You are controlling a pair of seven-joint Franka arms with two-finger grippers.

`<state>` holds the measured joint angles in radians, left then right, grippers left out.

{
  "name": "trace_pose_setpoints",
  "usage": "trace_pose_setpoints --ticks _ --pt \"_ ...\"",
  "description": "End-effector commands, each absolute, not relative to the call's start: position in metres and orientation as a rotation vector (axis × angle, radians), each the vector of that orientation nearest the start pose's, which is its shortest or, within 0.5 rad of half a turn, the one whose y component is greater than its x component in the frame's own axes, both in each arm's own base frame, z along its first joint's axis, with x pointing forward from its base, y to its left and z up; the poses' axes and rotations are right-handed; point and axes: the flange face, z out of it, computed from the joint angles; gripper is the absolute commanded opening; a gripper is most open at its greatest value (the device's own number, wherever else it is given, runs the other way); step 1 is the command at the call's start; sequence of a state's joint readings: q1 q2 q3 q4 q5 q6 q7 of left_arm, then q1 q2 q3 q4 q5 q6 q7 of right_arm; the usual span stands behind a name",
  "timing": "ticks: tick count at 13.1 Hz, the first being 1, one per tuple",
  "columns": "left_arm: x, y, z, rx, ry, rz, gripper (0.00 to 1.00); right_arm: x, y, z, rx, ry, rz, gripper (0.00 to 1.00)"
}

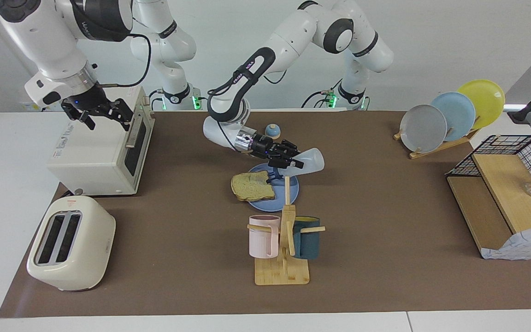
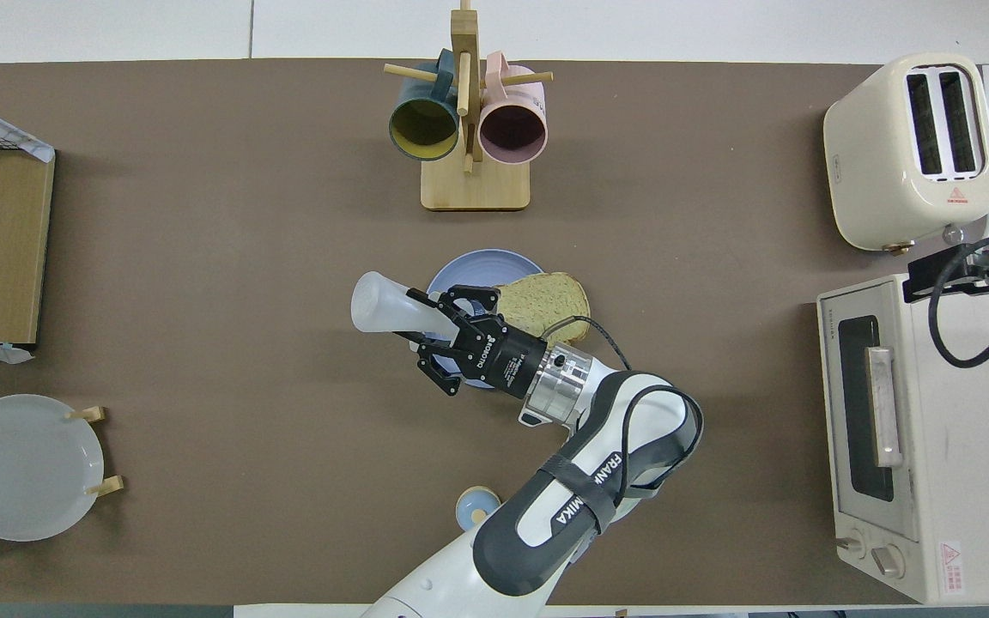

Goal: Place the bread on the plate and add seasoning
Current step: 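Tilt and shake the bottle over the bread with the left gripper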

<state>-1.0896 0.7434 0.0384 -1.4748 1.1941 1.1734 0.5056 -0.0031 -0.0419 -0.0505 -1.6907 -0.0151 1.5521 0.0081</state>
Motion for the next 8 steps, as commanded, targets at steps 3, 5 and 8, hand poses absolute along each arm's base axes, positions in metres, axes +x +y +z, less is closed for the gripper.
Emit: trace_pose_setpoints --ticks 3,5,8 --pt "0.463 -0.457 0.282 -1.081 1.228 0.578 0.00 0.531 -0.033 0.592 -3.140 0.074 0.155 1.00" --pt "0.474 -0.447 0.281 -1.090 1.218 0.589 0.00 0.531 -0.033 0.592 -3.140 0.074 0.155 1.00" --pt "0.474 -0.445 0.281 -1.129 1.199 0.570 0.00 0.531 -0.033 0.592 -3.140 0.074 0.157 1.00"
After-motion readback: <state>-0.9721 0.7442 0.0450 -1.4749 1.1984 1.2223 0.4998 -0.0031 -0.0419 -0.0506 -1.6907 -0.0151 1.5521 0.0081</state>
